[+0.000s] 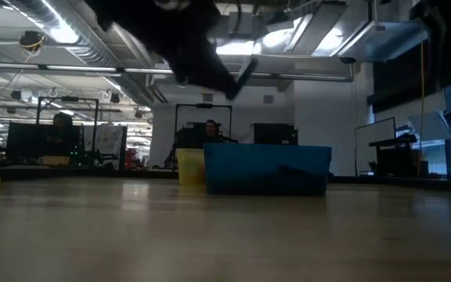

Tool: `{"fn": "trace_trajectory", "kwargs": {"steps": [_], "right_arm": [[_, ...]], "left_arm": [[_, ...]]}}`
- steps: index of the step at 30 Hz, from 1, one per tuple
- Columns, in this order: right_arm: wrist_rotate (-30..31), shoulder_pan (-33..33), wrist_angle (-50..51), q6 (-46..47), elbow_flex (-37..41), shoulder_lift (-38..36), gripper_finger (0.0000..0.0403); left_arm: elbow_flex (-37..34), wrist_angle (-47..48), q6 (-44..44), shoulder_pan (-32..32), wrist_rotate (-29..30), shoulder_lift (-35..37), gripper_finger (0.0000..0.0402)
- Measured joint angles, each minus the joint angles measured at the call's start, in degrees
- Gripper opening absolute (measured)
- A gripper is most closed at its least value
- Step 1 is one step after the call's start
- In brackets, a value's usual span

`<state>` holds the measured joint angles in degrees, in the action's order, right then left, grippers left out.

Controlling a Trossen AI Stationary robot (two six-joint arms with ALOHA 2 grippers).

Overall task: Sort blocks by size
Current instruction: Put the blue rectangular block into the blue bin, then put the blue cylinder block into the orange bin

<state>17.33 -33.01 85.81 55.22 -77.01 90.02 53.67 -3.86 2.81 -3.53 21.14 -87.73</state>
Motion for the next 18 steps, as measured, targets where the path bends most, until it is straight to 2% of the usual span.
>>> {"fn": "trace_trajectory", "kwargs": {"steps": [2,9,18], "right_arm": [[-0.3,-0.2,-0.1,1.4,0.0,0.0,0.0105],[-4.5,0.0,4.6,3.2,0.0,0.0,0.0105],[-17.7,-3.6,2.7,11.7,0.1,-0.8,0.0105]], "left_arm": [[0.0,-0.4,0.0,1.0,-1.8,-2.7,0.011],[0.0,-3.2,0.2,2.6,-2.2,-10.5,0.0153],[0.0,-2.9,0.2,4.1,-2.2,-11.8,0.0183]]}}
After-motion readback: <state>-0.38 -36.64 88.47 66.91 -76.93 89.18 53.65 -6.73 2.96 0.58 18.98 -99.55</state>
